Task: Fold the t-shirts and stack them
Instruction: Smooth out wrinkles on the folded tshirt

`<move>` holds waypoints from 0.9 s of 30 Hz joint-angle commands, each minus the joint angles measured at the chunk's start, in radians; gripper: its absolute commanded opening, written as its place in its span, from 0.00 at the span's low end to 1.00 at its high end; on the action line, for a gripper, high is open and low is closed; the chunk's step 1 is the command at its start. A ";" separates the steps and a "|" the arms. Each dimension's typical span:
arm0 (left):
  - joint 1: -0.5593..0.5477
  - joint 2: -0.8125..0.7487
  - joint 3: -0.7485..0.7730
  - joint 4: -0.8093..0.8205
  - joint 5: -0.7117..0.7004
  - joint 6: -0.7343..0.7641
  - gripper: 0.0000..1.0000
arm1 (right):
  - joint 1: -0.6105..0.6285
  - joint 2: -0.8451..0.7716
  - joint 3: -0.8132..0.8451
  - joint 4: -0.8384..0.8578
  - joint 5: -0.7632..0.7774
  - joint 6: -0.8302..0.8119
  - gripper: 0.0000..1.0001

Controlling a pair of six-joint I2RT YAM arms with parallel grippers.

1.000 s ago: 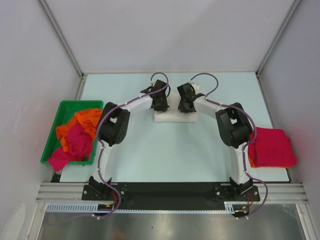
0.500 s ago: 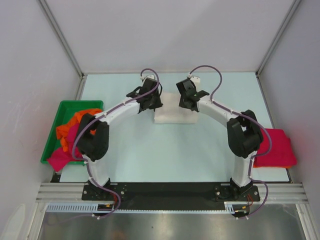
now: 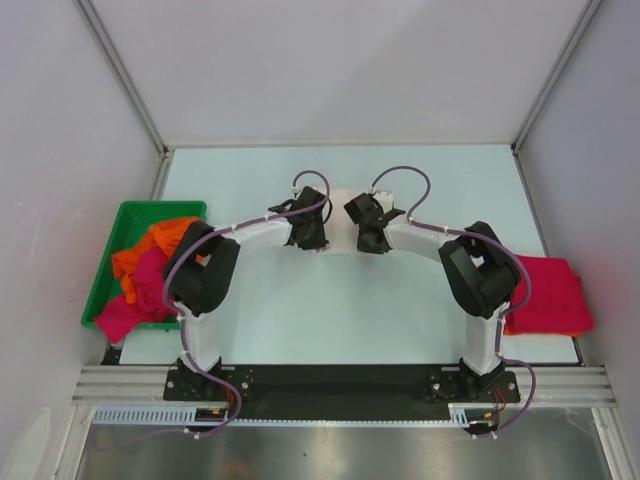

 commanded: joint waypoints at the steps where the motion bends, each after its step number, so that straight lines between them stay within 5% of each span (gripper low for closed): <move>1: -0.019 0.068 -0.032 0.014 0.045 -0.025 0.22 | 0.008 0.038 -0.026 0.002 -0.002 0.038 0.25; 12: -0.027 -0.196 0.000 0.000 -0.070 0.008 0.25 | 0.003 -0.117 0.129 -0.033 0.060 -0.035 0.27; 20: -0.026 -0.014 0.237 -0.061 -0.027 0.028 0.24 | -0.034 0.015 0.275 -0.067 0.045 -0.063 0.27; 27: -0.027 0.092 0.113 -0.009 0.016 -0.019 0.20 | -0.046 0.084 0.129 -0.007 0.008 -0.022 0.26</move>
